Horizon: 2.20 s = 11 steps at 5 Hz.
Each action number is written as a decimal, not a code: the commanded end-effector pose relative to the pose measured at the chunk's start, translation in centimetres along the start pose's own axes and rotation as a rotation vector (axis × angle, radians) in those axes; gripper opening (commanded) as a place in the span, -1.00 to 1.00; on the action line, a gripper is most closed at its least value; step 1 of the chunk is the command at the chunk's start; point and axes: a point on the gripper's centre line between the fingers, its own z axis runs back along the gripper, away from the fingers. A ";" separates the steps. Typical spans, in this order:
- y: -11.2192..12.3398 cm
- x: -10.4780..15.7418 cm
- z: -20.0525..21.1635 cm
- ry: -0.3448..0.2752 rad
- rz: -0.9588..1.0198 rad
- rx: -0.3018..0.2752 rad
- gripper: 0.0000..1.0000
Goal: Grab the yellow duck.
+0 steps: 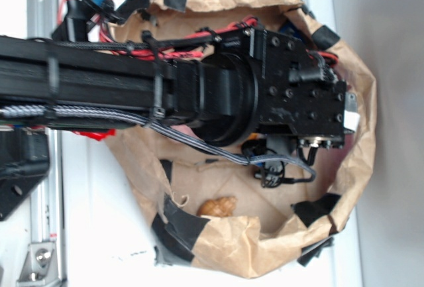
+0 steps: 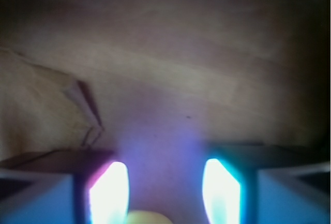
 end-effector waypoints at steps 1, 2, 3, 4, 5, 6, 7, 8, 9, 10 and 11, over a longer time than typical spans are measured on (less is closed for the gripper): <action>1.8 -1.5 4.3 -0.125 0.082 -0.095 1.00; 1.9 -2.1 4.5 -0.110 0.085 -0.097 1.00; 1.7 -2.8 4.3 -0.094 0.071 -0.076 1.00; 1.3 -2.9 3.1 -0.039 0.058 -0.061 1.00; 1.3 -3.4 3.1 -0.048 0.059 -0.065 1.00; 1.2 -3.0 2.6 -0.028 0.056 -0.057 1.00; 1.6 -3.1 2.4 -0.027 0.067 -0.060 1.00; 2.0 -2.9 2.9 -0.050 0.070 -0.066 1.00; 2.2 -2.9 4.2 -0.088 0.075 -0.075 1.00; 2.7 -2.2 3.9 -0.079 0.097 -0.044 1.00; 2.8 -1.6 3.2 -0.055 0.097 -0.035 1.00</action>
